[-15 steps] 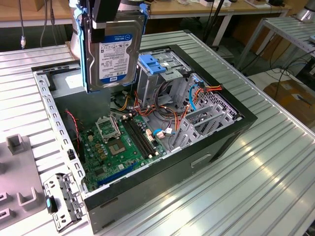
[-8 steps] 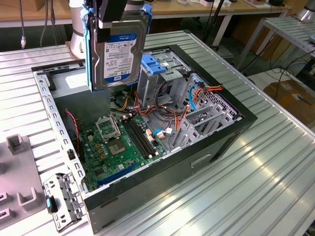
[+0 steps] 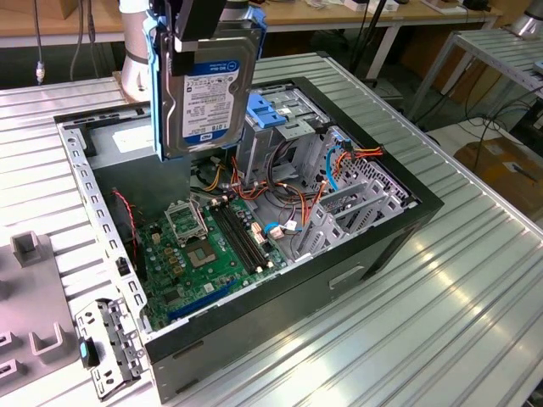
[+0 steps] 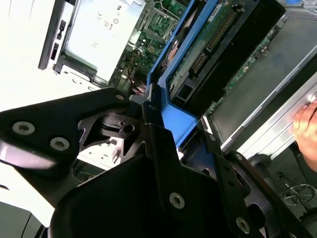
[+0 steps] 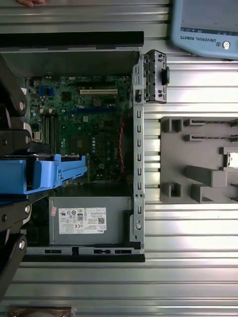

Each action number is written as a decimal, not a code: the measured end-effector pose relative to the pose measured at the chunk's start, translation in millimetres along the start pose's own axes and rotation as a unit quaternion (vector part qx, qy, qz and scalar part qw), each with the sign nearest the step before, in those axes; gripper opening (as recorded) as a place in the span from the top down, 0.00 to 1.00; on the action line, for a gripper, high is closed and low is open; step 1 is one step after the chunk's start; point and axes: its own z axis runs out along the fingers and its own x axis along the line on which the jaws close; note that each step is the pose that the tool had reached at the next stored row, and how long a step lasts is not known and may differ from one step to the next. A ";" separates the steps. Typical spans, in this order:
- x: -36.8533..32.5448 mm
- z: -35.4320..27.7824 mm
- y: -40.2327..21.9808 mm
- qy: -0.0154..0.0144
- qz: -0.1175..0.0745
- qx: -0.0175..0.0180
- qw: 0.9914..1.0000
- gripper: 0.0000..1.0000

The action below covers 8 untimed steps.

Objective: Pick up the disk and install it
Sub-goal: 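Insert the disk into the insertion slot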

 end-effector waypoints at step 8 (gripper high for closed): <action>6.2 0.1 -0.2 0.002 0.000 0.000 1.000 0.63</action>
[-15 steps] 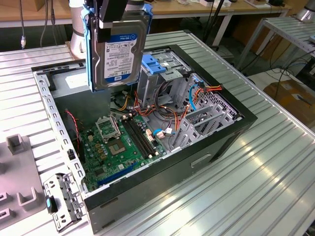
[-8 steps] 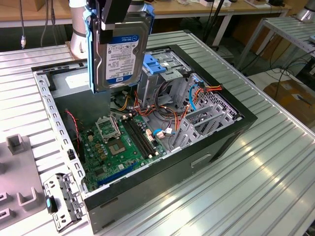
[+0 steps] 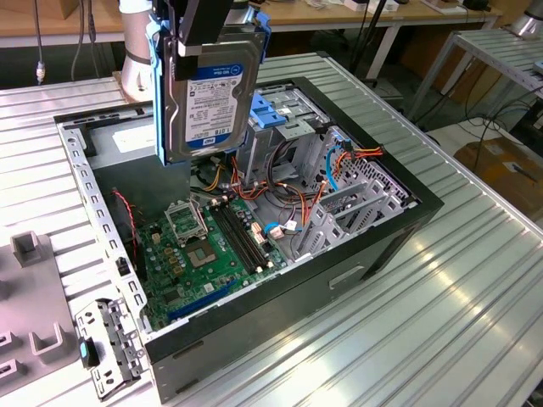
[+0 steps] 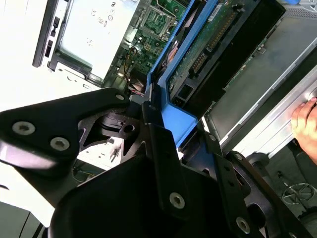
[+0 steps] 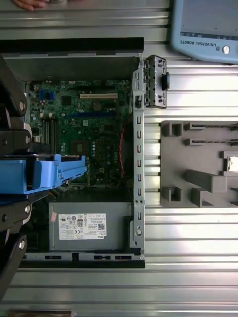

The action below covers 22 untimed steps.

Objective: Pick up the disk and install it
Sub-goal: 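Insert the disk into the insertion slot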

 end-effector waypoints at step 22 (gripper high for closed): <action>35.5 0.5 -0.4 0.000 0.000 0.000 1.000 0.63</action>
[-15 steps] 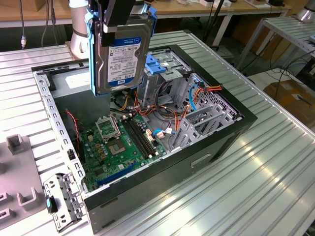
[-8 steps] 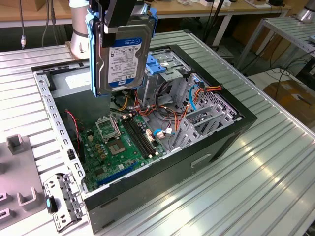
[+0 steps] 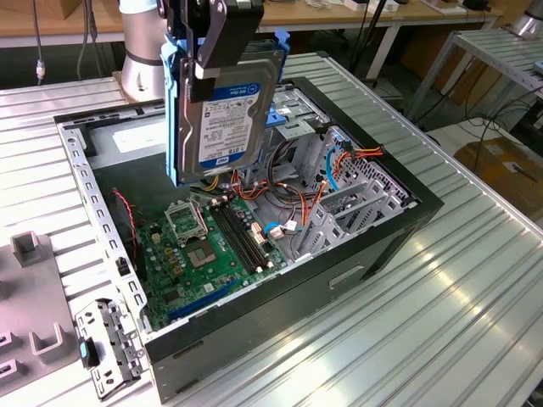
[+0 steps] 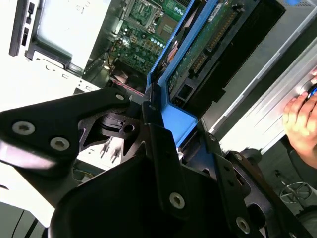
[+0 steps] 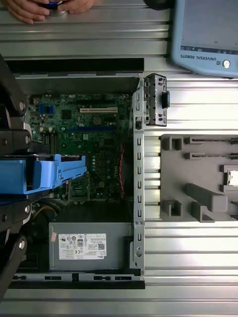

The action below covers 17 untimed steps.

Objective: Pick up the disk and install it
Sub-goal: 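Insert the disk into the insertion slot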

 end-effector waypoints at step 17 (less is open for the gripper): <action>1.9 0.2 -23.3 0.000 0.000 0.000 1.000 0.63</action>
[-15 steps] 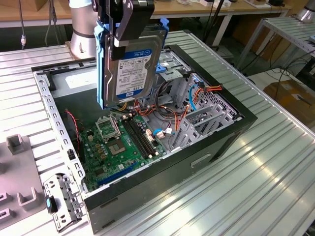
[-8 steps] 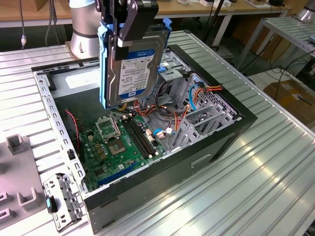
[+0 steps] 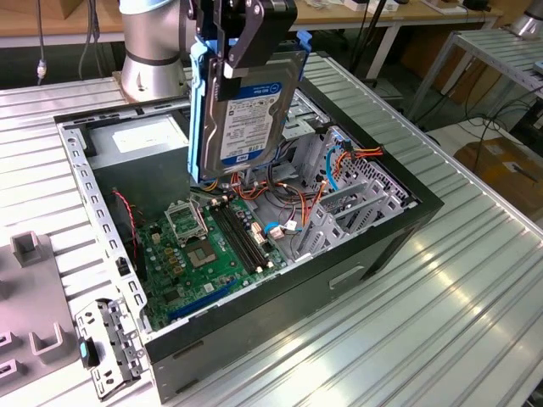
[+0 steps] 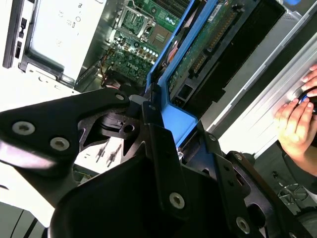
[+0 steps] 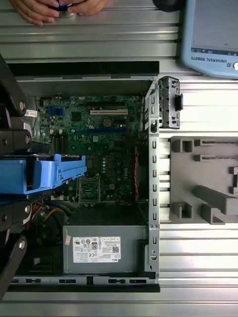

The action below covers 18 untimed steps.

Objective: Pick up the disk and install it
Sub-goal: 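Insert the disk into the insertion slot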

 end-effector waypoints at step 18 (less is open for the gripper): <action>33.4 0.9 -4.3 0.000 0.000 0.000 1.000 0.63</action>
